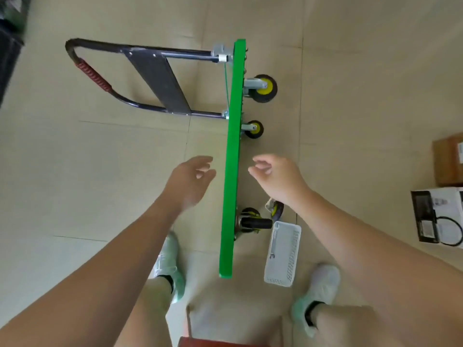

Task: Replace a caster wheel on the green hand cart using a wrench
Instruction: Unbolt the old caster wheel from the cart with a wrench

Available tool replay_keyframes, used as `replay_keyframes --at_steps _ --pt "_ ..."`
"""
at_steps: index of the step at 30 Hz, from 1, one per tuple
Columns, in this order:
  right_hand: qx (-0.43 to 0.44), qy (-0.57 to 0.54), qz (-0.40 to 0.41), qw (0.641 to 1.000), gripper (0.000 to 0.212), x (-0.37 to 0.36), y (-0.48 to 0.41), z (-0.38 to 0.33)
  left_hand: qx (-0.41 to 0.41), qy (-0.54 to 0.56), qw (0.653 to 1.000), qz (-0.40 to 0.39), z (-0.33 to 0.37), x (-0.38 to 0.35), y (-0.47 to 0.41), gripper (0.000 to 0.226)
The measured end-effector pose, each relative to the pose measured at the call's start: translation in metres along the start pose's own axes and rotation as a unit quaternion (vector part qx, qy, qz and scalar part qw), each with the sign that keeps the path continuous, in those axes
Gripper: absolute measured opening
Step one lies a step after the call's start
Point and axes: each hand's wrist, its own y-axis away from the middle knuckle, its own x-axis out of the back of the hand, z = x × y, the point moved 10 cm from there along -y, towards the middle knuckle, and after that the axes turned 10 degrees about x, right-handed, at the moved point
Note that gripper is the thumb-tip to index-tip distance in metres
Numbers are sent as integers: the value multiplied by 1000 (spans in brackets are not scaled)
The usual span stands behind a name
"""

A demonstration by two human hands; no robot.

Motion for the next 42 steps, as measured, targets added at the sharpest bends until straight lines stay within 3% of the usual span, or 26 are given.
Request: replay_keyframes --at_steps 7,11,24,35,42 --pt "-9 -245 80 966 46 -84 -53 69 -26 126 984 -123 -55 -94 -53 78" --pt "32 -360 76 929 32 -109 -60 70 -52 217 958 -179 -65 -122 -44 69" --pt "11 -350 71 934 37 -152 1 59 -77 210 966 -129 -109 -130 30 52" --pt "28 -403 75 912 31 -163 28 64 -109 176 973 -100 -124 -133 46 55" --pt "46 -311 99 944 37 -147 53 68 -146 96 985 -18 -118 -129 53 63"
